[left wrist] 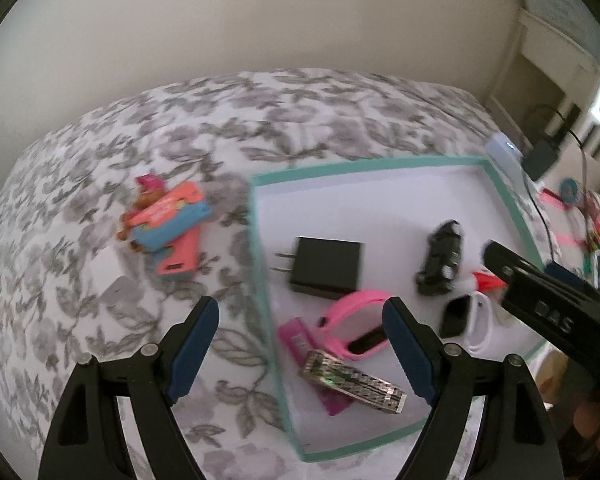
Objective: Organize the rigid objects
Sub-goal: 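Move both open grippers back over the pile of items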
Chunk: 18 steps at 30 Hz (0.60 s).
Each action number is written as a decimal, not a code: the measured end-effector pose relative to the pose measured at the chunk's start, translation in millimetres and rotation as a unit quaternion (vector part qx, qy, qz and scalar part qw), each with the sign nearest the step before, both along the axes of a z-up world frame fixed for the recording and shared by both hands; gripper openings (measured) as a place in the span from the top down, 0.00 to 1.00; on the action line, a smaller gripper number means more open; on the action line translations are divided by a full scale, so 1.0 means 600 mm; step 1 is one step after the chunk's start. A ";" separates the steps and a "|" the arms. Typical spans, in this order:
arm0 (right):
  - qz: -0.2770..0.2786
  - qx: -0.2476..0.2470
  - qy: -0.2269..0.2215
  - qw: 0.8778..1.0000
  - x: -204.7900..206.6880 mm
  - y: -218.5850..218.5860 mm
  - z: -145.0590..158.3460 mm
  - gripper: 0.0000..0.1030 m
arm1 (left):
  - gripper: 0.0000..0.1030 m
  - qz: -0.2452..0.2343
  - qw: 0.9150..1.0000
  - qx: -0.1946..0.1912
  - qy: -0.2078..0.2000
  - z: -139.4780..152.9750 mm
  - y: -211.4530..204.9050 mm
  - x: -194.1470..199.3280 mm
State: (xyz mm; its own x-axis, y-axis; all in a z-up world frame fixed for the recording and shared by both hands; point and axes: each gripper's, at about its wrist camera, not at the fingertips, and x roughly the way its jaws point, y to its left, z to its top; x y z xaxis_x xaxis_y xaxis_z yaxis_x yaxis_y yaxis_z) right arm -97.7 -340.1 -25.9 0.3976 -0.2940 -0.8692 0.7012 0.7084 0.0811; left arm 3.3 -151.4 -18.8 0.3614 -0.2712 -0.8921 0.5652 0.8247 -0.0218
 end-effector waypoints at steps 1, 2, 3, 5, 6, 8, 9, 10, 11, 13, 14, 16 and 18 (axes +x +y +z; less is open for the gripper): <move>0.001 -0.002 0.001 1.000 0.000 0.002 0.002 0.05 | 0.18 0.012 1.000 -0.001 0.001 0.001 0.008 0.006; 0.001 -0.004 0.002 1.000 0.000 0.003 0.004 0.00 | 0.18 0.023 1.000 -0.003 0.001 0.002 0.015 0.011; 0.002 -0.005 0.002 1.000 -0.001 0.004 0.005 0.00 | 0.18 0.036 0.999 -0.005 0.001 0.004 0.024 0.017; 0.002 -0.006 0.001 1.000 -0.001 0.008 0.008 0.00 | 0.18 0.060 0.998 -0.003 -0.004 0.006 0.042 0.028; 0.002 -0.005 0.000 1.000 -0.001 0.010 0.009 0.00 | 0.18 0.074 0.997 -0.001 -0.008 0.006 0.052 0.035; 0.003 -0.006 0.001 1.000 0.001 0.013 0.010 0.00 | 0.18 0.091 0.996 0.004 -0.013 0.006 0.066 0.042; 0.004 -0.008 0.002 1.000 0.002 0.016 0.011 0.00 | 0.18 0.100 0.995 0.007 -0.013 0.004 0.074 0.047; 0.007 -0.009 0.004 1.000 0.003 0.018 0.011 0.00 | 0.17 0.107 0.994 0.010 -0.012 0.001 0.080 0.051; 0.010 -0.010 0.006 1.000 0.006 0.022 0.011 0.00 | 0.16 0.111 0.994 0.012 -0.012 -0.001 0.083 0.054; 0.016 -0.010 0.007 1.000 0.010 0.029 0.010 0.00 | 0.04 0.122 0.992 0.018 -0.011 -0.006 0.093 0.062; 0.021 -0.011 0.008 1.000 0.014 0.034 0.010 0.00 | 0.04 0.127 0.992 0.019 -0.013 -0.006 0.098 0.065; 0.029 -0.016 0.009 0.999 0.019 0.043 0.011 0.00 | 0.04 0.140 0.990 0.018 -0.012 -0.007 0.111 0.074; 0.042 -0.023 0.012 0.999 0.025 0.054 0.012 0.00 | 0.04 0.151 0.988 0.015 -0.014 -0.005 0.123 0.081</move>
